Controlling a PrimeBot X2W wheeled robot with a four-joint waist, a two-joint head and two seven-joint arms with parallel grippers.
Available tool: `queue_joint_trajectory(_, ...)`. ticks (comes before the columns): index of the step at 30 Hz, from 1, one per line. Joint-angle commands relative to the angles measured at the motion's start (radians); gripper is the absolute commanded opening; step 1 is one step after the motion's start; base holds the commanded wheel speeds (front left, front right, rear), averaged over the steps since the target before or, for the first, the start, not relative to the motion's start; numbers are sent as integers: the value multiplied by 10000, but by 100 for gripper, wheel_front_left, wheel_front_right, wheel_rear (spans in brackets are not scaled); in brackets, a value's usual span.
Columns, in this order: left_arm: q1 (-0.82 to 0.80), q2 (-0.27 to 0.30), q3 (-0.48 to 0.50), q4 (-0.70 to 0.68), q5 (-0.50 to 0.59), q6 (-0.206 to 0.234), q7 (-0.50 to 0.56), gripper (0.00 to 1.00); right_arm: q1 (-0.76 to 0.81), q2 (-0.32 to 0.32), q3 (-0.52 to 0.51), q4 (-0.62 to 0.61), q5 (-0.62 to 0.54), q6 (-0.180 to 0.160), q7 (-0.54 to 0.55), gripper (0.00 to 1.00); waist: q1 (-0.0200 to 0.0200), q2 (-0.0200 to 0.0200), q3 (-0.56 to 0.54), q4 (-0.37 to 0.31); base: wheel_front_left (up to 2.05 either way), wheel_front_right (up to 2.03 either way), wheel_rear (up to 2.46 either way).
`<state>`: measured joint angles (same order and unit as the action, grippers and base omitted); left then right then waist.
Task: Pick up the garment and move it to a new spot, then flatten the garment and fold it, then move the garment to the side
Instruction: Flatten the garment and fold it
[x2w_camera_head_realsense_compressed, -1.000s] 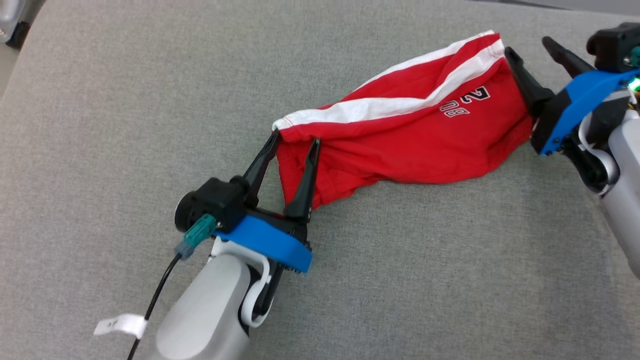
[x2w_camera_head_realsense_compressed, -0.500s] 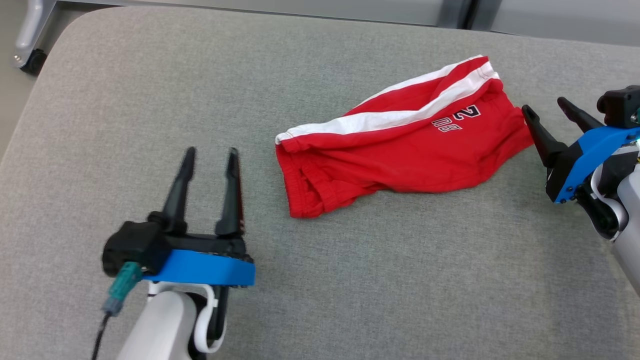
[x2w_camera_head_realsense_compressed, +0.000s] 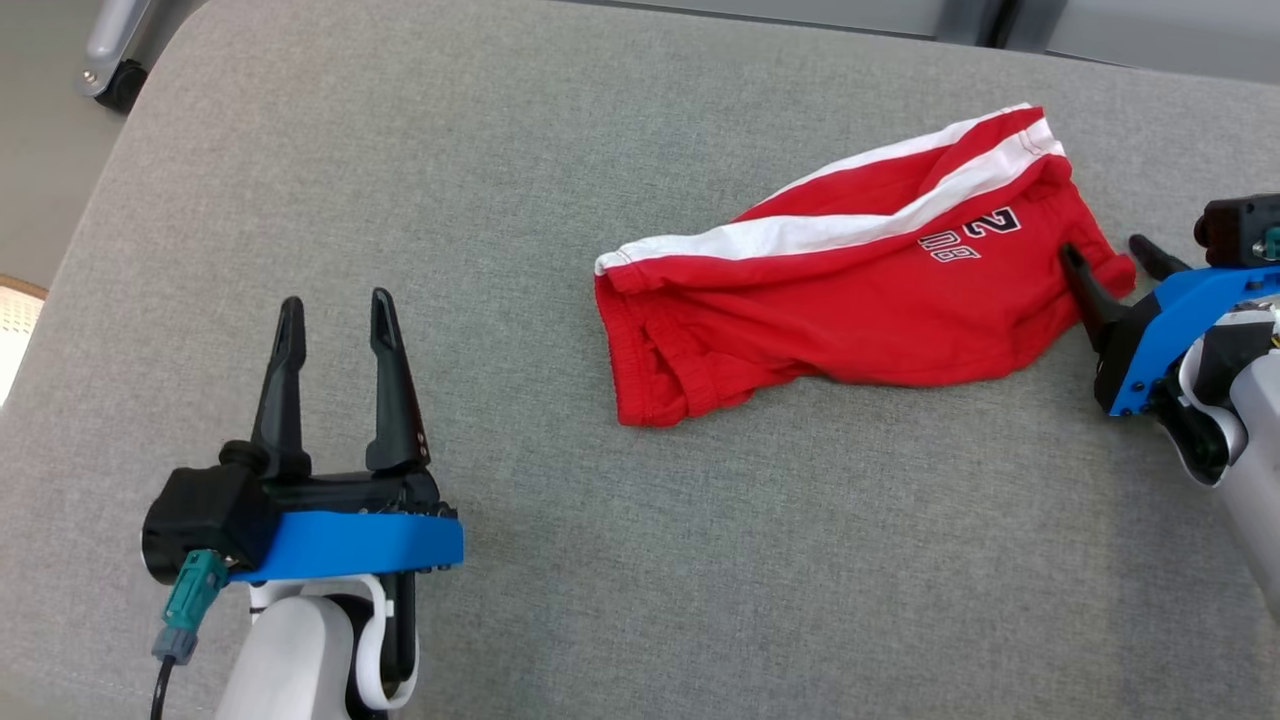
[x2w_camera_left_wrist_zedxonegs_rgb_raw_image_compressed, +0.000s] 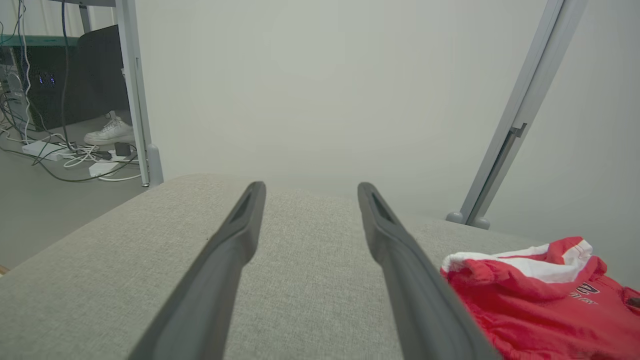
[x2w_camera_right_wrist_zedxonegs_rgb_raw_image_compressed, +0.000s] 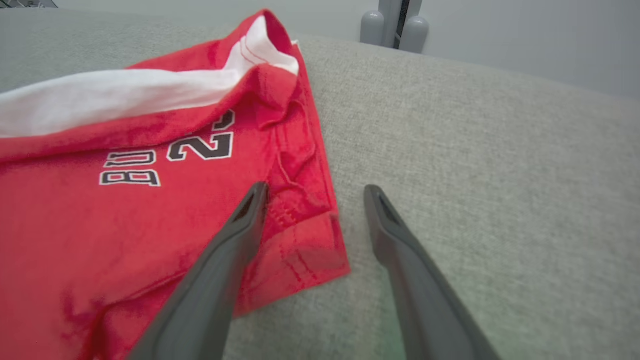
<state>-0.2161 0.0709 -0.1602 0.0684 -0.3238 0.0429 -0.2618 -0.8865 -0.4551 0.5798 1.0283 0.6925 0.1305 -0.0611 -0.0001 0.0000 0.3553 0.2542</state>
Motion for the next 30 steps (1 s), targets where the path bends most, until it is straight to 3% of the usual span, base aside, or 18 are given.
queue_joint_trajectory(1, 73, -25, 121, 68, 124, -65, -41, 100, -127, 68, 34, 168, -83, 6, 90, 100, 1, 0, 16, 32, 0, 0, 0)
queue_joint_trajectory(3, 96, -83, 208, 139, 219, -126, -41, 100, -77, 191, 131, 350, -51, 6, 220, 100, 1, 0, 17, 41, 0, 0, 0)
queue_joint_trajectory(4, 111, -109, 267, 156, 250, -151, -41, 100, -24, 282, 156, 387, 47, 6, 314, 88, 1, 0, 13, 33, 0, 0, 0)
queue_joint_trajectory(6, 153, -142, 383, 199, 307, -183, -41, 100, 56, 362, 180, 420, 184, 6, 401, 15, 1, 0, -2, -4, 0, 0, 0)
queue_joint_trajectory(7, 169, -155, 425, 217, 344, -200, -41, 100, 76, 373, 210, 415, 223, 6, 375, 0, 1, 0, -15, -35, 0, 0, 0)
queue_joint_trajectory(17, 243, -194, 754, 417, 807, -346, -41, 100, 619, 567, 98, -7, 828, 5, -821, 0, 1, 0, -427, -644, 0, 0, 0)
queue_joint_trajectory(21, 441, -200, 1017, 487, 991, -436, -41, 100, 1608, 655, 76, -609, 1311, 5, -1496, 0, 1, 0, -903, -1152, 0, 0, 0)
queue_joint_trajectory(30, 888, -203, 1290, 516, 1217, -567, -41, 100, 3367, 379, -429, -1641, 1912, 5, -1908, 0, 1, 0, -1532, -1738, 0, 0, 0)
